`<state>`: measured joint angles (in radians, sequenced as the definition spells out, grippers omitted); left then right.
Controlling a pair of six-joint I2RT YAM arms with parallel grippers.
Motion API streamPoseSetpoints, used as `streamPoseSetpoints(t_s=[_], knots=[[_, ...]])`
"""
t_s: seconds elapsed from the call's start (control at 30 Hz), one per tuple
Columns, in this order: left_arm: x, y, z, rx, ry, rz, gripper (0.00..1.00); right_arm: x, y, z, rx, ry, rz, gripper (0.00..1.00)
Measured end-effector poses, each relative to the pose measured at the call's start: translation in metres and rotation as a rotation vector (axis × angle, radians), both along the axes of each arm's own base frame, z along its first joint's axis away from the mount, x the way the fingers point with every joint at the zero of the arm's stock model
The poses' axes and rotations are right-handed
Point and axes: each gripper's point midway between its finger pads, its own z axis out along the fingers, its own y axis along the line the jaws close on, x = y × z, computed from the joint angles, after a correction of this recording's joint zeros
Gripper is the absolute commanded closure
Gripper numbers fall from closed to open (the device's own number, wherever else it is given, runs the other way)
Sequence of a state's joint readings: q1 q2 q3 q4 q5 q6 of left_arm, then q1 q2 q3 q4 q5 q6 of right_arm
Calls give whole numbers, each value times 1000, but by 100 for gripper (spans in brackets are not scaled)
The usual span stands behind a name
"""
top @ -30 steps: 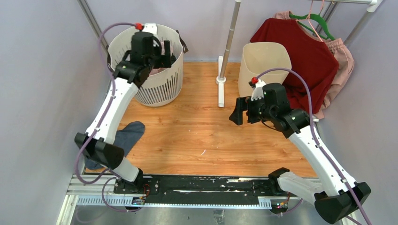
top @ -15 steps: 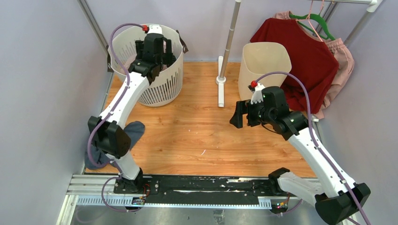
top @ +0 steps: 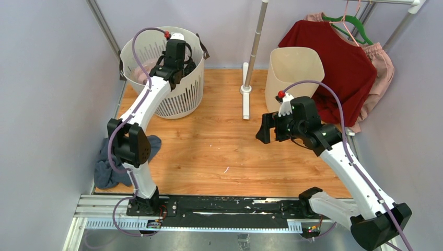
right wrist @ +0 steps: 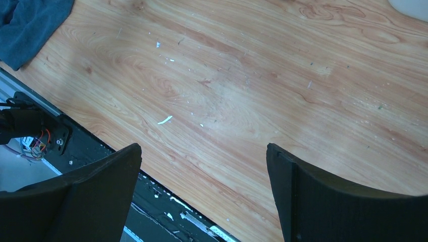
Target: Put the trash bags into the trash bin
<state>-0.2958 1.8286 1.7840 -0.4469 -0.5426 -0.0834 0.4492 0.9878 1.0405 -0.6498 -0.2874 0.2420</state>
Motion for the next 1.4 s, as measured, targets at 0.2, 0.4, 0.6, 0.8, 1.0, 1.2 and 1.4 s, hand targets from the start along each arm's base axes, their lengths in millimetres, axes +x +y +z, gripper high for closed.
streamPoseSetpoints(t_s=[0.2, 0.4, 0.6, 0.8, 1.0, 1.2, 1.4], knots=[[-11, -4, 22, -31, -27, -42, 91, 2, 1, -4, -9, 13, 1, 3], [-55, -13, 116, -124, -188, -166, 90, 4, 1, -8, -17, 23, -2, 3], [-142, -19, 265, -231, -511, -361, 90, 5, 1, -8, -18, 21, -5, 3], [-221, -53, 314, -325, -613, -673, 90, 6, 3, -6, -7, 18, -2, 2], [-257, -110, 269, -522, -476, -1002, 90, -1, 19, 12, 93, 7, 55, 3], [-253, -147, 195, -724, -262, -1148, 90, -28, 47, 75, 339, -69, 207, 3], [-260, -162, 175, -835, -193, -1221, 90, -47, 63, 134, 530, -187, 335, 2]])
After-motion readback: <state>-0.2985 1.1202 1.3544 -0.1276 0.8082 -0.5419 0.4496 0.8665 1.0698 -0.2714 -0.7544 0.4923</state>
